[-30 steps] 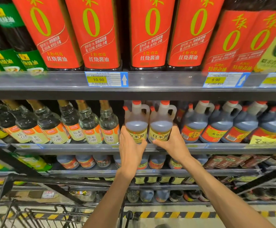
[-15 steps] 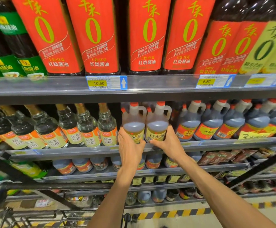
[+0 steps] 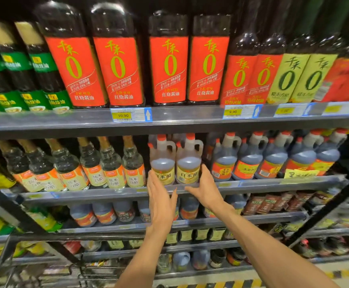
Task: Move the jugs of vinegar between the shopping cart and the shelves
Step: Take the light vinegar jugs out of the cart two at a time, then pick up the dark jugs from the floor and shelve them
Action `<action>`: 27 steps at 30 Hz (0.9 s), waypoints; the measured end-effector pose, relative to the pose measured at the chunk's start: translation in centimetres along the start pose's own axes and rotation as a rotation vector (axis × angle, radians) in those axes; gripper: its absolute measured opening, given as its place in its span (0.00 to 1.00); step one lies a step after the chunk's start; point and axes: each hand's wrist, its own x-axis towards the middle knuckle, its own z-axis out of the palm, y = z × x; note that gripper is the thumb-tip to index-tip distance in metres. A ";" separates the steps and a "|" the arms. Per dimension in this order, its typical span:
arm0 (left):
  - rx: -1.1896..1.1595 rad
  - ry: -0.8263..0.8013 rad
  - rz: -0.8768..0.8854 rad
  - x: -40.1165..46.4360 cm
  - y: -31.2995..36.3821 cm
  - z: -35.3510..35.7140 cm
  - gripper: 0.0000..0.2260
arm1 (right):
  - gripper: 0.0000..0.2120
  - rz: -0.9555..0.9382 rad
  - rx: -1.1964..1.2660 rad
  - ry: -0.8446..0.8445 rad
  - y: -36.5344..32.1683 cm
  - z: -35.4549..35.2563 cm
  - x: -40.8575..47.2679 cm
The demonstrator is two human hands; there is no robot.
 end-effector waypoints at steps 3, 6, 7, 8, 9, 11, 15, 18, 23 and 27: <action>0.089 -0.007 0.035 -2.4 0.4 0.3 0.43 | 0.44 -0.064 -0.061 -0.056 0.2 -1.2 -1.8; 0.225 -0.076 0.133 -4.5 1.1 1.3 0.39 | 0.49 -0.063 -0.171 -0.139 1.5 -3.3 -4.3; 0.245 -0.105 0.157 -5.2 1.5 1.7 0.38 | 0.49 -0.057 -0.199 -0.149 2.2 -4.2 -5.4; 0.258 -0.130 0.175 -5.8 1.8 2.1 0.37 | 0.49 -0.052 -0.222 -0.154 2.9 -5.3 -6.5; 0.266 -0.147 0.191 -6.6 2.4 2.4 0.36 | 0.48 -0.053 -0.241 -0.158 3.6 -6.6 -7.8; 0.309 -0.170 0.260 -8.1 3.7 3.3 0.33 | 0.46 -0.070 -0.308 -0.152 4.9 -9.6 -10.6; 0.423 -0.282 0.416 -12.5 7.3 5.9 0.32 | 0.45 -0.026 -0.523 -0.167 8.9 -15.4 -16.5; 0.438 -0.364 0.535 -16.5 11.4 8.7 0.32 | 0.47 -0.004 -0.660 -0.128 13.0 -19.4 -21.3; 0.383 -0.506 0.720 -23.1 17.7 14.2 0.32 | 0.45 0.147 -0.695 -0.026 18.0 -26.8 -30.4; 0.329 -0.647 0.847 -28.1 23.5 18.9 0.33 | 0.44 0.333 -0.663 0.080 21.5 -32.3 -37.3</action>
